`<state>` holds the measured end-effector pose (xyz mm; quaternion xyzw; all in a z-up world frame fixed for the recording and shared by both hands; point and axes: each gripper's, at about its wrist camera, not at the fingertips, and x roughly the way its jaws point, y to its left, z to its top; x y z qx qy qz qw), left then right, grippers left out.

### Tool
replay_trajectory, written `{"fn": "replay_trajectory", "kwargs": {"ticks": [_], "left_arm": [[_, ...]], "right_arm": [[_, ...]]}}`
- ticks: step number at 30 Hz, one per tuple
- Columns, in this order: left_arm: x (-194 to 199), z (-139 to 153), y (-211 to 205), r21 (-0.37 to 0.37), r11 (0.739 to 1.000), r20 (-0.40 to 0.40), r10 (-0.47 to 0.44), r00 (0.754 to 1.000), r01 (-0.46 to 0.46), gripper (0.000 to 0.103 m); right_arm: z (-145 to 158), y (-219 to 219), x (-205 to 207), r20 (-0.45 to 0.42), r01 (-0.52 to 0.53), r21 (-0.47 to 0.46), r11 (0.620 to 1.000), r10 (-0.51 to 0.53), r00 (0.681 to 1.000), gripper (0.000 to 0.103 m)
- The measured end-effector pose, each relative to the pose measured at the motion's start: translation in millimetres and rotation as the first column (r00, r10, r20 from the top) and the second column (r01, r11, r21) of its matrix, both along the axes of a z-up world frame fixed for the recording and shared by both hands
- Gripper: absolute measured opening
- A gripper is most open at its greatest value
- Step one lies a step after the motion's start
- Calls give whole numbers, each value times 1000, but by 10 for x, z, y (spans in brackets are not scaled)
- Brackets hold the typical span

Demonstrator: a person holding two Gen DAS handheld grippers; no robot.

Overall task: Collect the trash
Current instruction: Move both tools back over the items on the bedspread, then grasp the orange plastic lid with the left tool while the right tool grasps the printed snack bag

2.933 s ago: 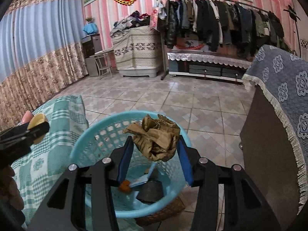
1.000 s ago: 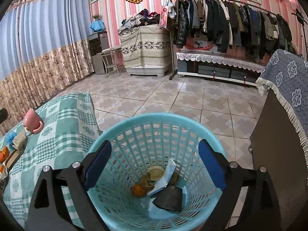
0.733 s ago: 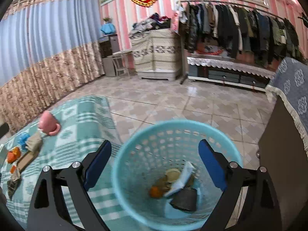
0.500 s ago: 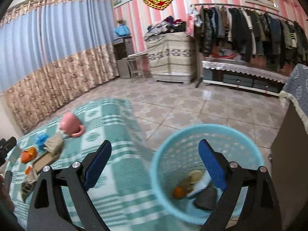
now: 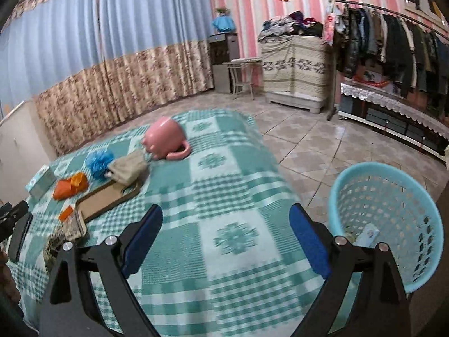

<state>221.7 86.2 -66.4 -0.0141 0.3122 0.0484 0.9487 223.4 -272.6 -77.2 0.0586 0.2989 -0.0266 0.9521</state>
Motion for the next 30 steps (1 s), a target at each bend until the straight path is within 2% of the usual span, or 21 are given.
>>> {"fn": "replay_trajectory", "kwargs": {"ticks": [8,17,19,22,23,25,28,30], "left_arm": [[136,-397,226,-46,999,-91,21,996,-25,98],[544,-446,-49,-77,995,-142,-73,987,63,97],[638,-483,-92,-102,992,-165,-97,982,80,97],[758,-542,-117,-150,984,-194,-122,973,93,88],[794,-564,-124,-167,981,-204,-136,969,103,81],[833,-594,-141,-192,974,-219,-164,962,123,74],[825,-586,-177,-200,970,-213,-184,960,141,65],[812,-577,-189,-201,968,-208,-194,959,152,55]], "right_arm": [[-179,111,16,-39,-31,-61,998,29,999,90],[-265,112,71,-69,-29,-75,997,24,997,90],[-272,121,88,-72,-31,-79,996,25,997,90],[-280,138,93,-74,-33,-84,996,27,997,90],[-276,149,92,-74,-35,-86,996,29,997,90],[-271,192,99,-76,-46,-96,994,39,996,90],[-245,280,107,-77,-69,-107,992,61,995,90],[-225,345,110,-76,-88,-111,990,80,994,90]]}}
